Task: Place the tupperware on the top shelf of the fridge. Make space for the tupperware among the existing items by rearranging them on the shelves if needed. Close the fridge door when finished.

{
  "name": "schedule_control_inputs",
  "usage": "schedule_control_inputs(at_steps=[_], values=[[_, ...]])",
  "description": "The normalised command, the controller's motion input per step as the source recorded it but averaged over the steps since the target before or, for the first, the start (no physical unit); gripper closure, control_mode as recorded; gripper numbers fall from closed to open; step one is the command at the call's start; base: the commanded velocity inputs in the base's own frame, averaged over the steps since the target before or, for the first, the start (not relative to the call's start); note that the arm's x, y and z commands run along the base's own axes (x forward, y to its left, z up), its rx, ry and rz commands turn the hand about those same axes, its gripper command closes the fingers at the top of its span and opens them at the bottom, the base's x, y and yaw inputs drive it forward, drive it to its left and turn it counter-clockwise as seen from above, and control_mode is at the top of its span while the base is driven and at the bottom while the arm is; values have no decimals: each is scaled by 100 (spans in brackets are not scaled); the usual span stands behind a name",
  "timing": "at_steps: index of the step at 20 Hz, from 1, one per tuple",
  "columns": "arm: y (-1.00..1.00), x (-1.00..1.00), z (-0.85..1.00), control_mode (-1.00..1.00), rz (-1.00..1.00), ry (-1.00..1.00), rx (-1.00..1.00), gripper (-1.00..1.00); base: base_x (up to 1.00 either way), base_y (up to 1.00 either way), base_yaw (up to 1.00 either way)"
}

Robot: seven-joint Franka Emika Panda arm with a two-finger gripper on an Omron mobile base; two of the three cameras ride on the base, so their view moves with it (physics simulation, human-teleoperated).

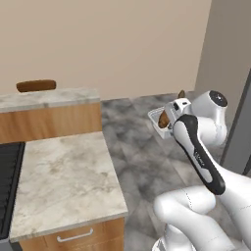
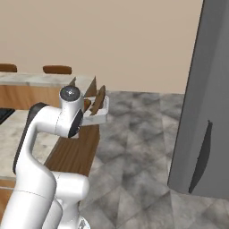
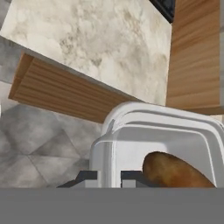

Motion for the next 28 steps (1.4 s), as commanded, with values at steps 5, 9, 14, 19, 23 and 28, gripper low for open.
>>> schedule_control_inputs(at_steps=[5, 9, 14, 19, 23, 28], values=[[0, 0, 0, 100, 0, 0, 0, 100, 95, -3, -5], [0, 0, 0, 100, 0, 0, 0, 100, 87, -55, -17], [0, 0, 0, 100, 0, 0, 0, 100, 54, -84, -22], [0, 0, 0, 100, 0, 0, 0, 100, 17, -100, -13], [0, 0, 0, 100, 0, 0, 0, 100, -21, -100, 0], [0, 0, 0, 100, 0, 0, 0, 100, 39, -41, 2]])
